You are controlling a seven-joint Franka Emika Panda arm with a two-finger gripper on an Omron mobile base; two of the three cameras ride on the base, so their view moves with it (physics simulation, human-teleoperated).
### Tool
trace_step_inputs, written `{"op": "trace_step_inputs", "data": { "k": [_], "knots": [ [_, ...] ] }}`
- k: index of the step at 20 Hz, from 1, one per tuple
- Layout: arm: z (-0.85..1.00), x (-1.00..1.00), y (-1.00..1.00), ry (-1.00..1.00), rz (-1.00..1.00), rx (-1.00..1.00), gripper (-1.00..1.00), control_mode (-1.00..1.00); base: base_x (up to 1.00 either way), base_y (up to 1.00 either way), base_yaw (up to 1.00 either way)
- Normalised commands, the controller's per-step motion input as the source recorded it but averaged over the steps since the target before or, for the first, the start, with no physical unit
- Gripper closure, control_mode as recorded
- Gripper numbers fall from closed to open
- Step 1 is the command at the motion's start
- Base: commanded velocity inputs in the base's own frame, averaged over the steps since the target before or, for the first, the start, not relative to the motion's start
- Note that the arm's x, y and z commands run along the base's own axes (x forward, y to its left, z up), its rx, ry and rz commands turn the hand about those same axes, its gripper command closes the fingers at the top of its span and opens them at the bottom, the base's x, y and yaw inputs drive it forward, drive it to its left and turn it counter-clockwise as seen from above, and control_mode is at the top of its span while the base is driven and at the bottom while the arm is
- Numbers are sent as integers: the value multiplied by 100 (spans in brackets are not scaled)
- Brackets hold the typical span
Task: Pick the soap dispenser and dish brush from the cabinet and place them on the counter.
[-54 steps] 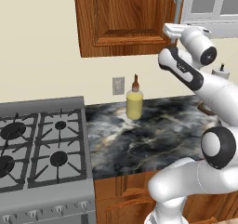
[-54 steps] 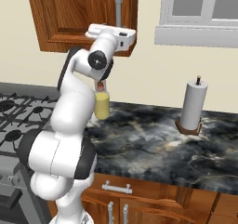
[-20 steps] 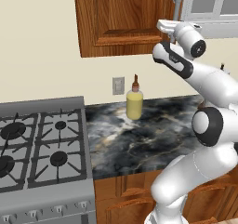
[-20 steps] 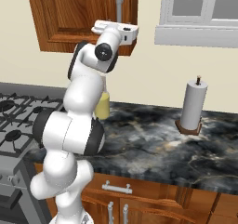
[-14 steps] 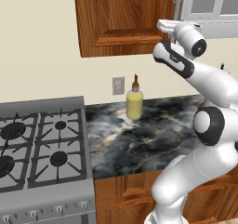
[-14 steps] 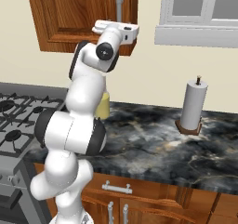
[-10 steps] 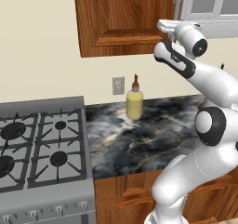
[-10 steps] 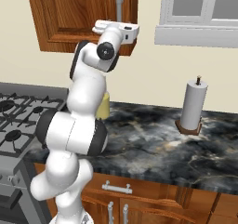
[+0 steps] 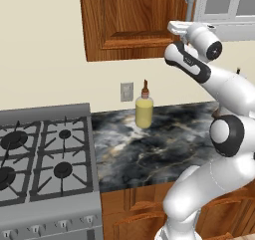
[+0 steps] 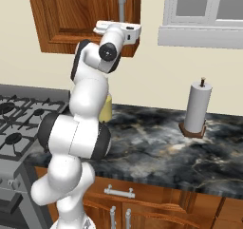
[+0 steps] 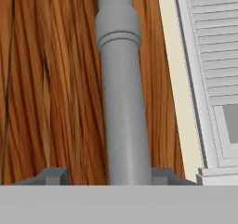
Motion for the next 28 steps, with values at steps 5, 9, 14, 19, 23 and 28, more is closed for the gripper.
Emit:
{"op": "trace_step_inputs", "data": {
  "k": [5,9,14,19,23,28],
  "knots": [
    [0,5,0,4,0,0,100,-100,0,0,0],
    [0,7,0,8,-1,0,100,-100,0,0,0],
    [0,8,0,11,-2,0,100,-100,0,0,0],
    [0,3,3,9,-1,0,100,-100,0,0,0],
    [0,0,20,4,0,0,100,-100,0,0,0],
    [0,0,26,3,-1,0,100,-100,0,0,0]
  ]
}}
